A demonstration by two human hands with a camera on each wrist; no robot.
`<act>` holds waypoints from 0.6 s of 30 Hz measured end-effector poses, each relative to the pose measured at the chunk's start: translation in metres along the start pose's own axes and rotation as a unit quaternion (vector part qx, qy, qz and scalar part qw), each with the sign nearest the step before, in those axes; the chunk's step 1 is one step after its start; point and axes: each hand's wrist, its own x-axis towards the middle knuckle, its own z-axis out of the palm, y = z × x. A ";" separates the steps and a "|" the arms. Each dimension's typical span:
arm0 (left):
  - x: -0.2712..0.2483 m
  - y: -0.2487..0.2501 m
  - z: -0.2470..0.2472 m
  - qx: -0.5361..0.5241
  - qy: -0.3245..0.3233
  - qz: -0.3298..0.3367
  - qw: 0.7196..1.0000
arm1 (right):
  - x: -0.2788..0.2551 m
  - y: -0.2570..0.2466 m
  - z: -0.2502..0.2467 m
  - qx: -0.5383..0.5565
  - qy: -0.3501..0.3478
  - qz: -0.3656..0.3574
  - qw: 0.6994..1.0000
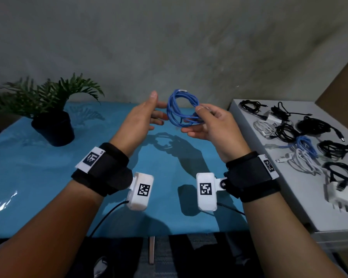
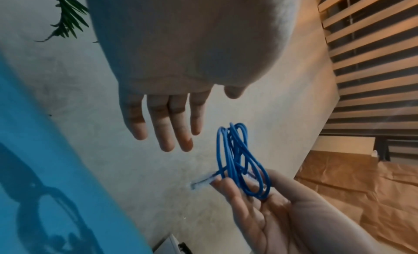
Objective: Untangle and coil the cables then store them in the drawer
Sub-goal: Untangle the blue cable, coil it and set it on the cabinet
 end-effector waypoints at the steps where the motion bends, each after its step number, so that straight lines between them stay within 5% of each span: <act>1: 0.000 -0.003 0.001 0.008 0.003 -0.011 1.000 | 0.001 -0.001 -0.004 0.005 0.006 0.002 1.000; 6: -0.008 -0.023 0.014 0.141 -0.070 -0.005 0.988 | 0.005 -0.002 -0.019 0.019 0.025 0.009 0.999; 9: -0.021 -0.043 0.023 0.347 -0.162 0.028 0.923 | 0.007 -0.004 -0.030 0.031 0.037 0.008 0.999; 13: -0.033 -0.061 0.034 0.474 -0.258 0.019 0.842 | 0.008 -0.007 -0.049 0.048 0.063 0.007 0.997; 18: -0.036 -0.062 0.034 0.451 -0.250 0.046 0.855 | 0.008 -0.011 -0.074 0.059 0.099 0.006 0.993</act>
